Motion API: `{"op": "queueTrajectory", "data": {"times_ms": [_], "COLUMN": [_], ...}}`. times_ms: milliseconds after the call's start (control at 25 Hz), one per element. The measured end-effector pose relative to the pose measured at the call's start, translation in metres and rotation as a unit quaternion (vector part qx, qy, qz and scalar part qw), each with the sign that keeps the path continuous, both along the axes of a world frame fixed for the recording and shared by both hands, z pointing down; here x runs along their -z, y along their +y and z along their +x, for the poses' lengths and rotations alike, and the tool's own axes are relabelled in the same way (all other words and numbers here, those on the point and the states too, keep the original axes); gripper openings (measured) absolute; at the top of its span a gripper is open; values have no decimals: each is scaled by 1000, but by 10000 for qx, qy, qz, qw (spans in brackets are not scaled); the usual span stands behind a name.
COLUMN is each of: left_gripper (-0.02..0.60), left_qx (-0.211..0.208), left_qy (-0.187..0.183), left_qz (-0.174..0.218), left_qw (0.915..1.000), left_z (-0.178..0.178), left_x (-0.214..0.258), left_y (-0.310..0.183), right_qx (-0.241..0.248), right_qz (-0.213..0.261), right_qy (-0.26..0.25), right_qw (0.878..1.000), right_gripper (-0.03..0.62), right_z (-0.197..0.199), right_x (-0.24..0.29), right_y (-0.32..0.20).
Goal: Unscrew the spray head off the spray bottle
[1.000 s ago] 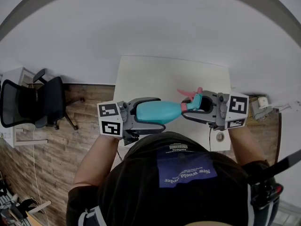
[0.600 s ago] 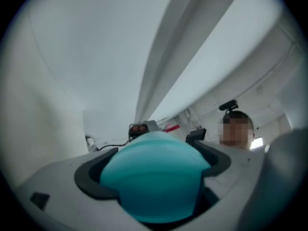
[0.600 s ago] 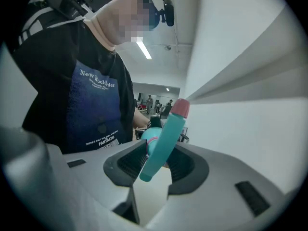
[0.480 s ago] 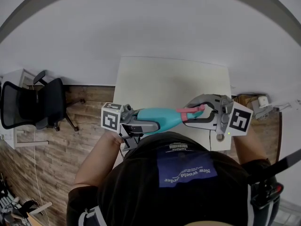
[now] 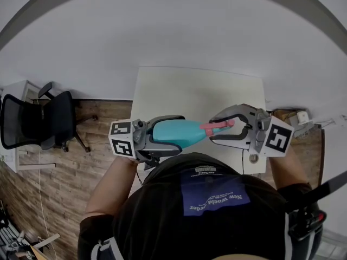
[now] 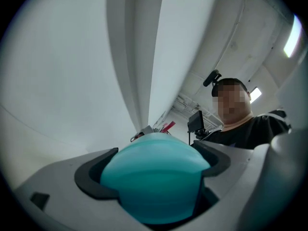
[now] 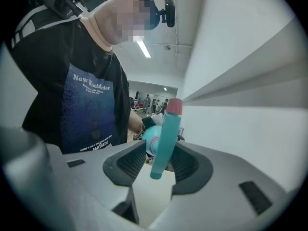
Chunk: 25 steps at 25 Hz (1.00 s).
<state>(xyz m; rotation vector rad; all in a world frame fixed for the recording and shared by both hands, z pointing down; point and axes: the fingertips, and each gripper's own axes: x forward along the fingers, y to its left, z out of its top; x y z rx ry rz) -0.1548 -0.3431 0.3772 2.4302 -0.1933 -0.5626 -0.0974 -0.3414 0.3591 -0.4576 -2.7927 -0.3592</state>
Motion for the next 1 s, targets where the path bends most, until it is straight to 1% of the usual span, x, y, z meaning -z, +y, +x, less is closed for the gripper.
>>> {"op": "queueTrajectory", "data": {"times_ms": [80,120,280,400,440,480,520,600,680,760,840,920,1000], "left_gripper": [500,500,500,500,500,500,500,500,500,500,500,500,500], "left_qx": [131,196,494,780,866,939,997,1086,1158,1218,1261,1293,1332], "left_qy": [-123,-199,-466,-687,-796,-908,-1008,-1161,-1286,-1412,-1558,-1739,-1916], "left_qz": [163,261,743,1133,1260,1379,1488,1676,1861,2072,2290,2476,2567], "left_qw": [9997,9993,9949,9881,9850,9818,9786,9729,9672,9604,9526,9443,9379], "left_z": [-3,-5,-10,-15,-15,-15,-15,-14,-14,-13,-13,-13,-12], "left_x": [-2,-3,-1,4,5,6,7,7,7,7,8,7,5], "left_y": [1,1,3,2,2,3,3,5,7,7,8,8,7], "right_qx": [-63,-72,-105,-163,-173,-166,-148,-85,44,126,84,-40,-108], "right_qz": [-177,-304,-1072,-1796,-2115,-2501,-2919,-3751,-4526,-5218,-5797,-6227,-6591], "right_qy": [-61,-91,-86,-232,-318,-400,-475,-590,-653,-696,-670,-516,-346], "right_qw": [9998,9995,9941,9833,9767,9673,9551,9251,8893,8502,8120,7807,7512], "right_gripper": [129,143,194,224,227,232,241,253,278,284,285,285,285], "right_z": [-1,-1,6,19,24,30,34,43,48,50,48,43,37], "right_x": [1,2,0,-1,0,1,1,0,-3,-6,-12,-22,-31], "right_y": [-1,-1,-5,-19,-23,-27,-30,-36,-39,-45,-53,-59,-62]}}
